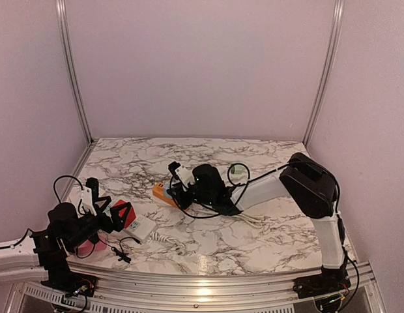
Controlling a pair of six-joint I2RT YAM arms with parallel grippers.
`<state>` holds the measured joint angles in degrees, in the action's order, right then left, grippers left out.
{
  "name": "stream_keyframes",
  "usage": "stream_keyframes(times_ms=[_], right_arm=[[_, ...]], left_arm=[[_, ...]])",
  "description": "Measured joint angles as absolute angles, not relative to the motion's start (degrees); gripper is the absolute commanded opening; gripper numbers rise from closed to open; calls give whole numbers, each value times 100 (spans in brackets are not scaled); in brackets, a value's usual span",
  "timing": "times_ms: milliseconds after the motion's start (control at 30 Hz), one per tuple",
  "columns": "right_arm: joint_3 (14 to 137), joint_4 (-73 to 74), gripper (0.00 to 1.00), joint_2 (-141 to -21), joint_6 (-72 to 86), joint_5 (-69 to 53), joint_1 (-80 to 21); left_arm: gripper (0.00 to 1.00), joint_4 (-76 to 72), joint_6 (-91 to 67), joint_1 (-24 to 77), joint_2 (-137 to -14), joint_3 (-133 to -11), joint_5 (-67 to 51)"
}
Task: Insert the plug
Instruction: Move the socket to the center of the board.
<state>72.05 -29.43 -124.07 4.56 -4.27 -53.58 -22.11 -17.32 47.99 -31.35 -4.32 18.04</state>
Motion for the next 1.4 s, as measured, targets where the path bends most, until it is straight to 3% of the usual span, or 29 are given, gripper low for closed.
stream_keyframes(times_ms=[300,600,1400], right_arm=[[9002,-2335,0,-13461,635,93,-5677],[9312,-2178,5,-13627,753,344,-5795],[9312,-1452,42,-13360,530,202,-5806]], left_arm=[[99,-2239,-1732,4799,-3052,-432,1802],[99,-2239,-1730,4799,-2936,-432,1800],[99,-2239,-1730,4799,-2936,-432,1798]])
